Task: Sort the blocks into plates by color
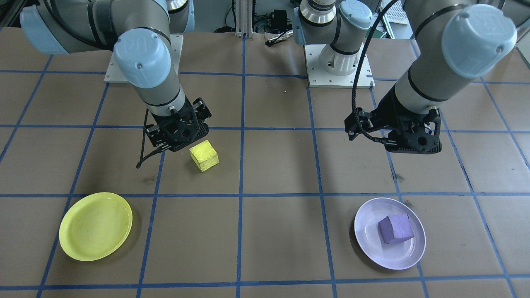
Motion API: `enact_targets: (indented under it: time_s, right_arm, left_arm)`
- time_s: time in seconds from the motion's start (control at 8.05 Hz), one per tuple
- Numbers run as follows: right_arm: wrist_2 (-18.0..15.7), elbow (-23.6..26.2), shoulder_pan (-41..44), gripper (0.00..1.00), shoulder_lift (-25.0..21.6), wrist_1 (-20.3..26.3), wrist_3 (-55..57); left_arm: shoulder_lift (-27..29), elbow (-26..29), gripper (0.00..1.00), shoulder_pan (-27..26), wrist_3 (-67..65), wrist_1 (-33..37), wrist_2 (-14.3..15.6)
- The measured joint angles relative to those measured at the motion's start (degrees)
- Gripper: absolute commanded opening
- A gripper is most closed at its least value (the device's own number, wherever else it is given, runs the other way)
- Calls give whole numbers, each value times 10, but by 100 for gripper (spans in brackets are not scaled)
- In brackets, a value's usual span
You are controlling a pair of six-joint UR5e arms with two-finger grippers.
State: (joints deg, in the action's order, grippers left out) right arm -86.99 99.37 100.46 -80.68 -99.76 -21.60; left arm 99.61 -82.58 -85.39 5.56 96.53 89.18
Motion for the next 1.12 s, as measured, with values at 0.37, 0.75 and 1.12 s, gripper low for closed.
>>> enact_targets:
  time_s: [0.37,0.75,1.12]
  right_arm:
    - [27,41,15,100,20,-23,-1]
    - [29,60,17,100,60,-57,-1]
    - [29,62,17,100,97,-82,-1]
  left_arm:
    - [-16,42,100,-36,-54,54,17]
    - [-19,40,100,-51,-58,43,23]
    - [-21,39,100,-49,-54,38,27]
